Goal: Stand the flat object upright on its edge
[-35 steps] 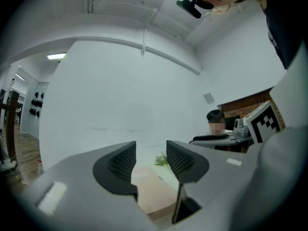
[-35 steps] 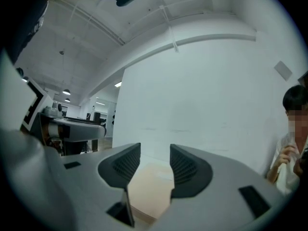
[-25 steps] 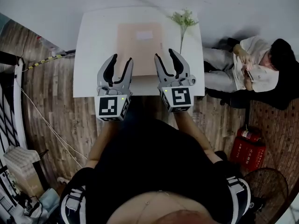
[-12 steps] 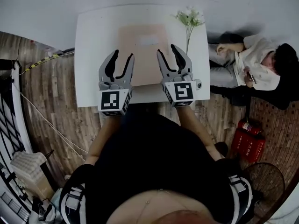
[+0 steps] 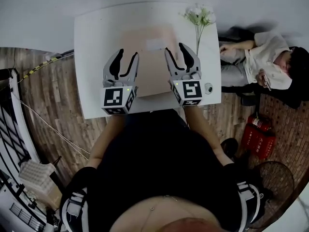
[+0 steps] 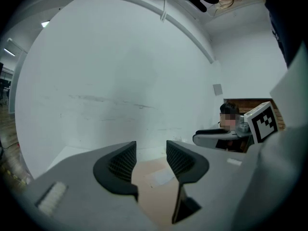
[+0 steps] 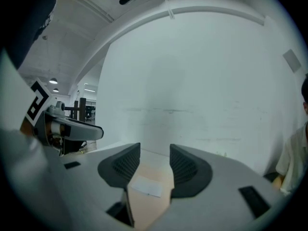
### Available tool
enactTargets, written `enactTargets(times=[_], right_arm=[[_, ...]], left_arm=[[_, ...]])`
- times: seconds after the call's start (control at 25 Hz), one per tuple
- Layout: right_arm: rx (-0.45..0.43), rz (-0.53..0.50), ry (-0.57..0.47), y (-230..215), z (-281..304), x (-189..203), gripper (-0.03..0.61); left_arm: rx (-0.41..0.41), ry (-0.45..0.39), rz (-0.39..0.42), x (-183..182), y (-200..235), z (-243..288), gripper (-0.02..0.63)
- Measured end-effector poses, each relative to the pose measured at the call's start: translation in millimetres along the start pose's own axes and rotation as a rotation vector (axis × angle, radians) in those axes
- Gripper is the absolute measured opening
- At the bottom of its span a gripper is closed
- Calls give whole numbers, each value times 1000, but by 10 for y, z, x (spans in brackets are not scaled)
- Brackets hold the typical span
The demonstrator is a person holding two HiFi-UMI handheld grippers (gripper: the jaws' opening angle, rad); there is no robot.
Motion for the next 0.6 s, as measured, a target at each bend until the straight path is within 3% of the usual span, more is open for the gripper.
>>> enactTargets(times=[0.6], right_arm=[[-8,70,171,-197,88,468,195]], left_arm=[[-2,183,-100,486,129,173,225]])
Point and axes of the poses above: the fingertips, and each gripper's own axes: z forward along the fingers, y to its left, x out of its underside, the point moved 8 cm from there along -z, backward along the fingers, and after that the axes turned 14 degrees about -y, right-handed, at the moved point
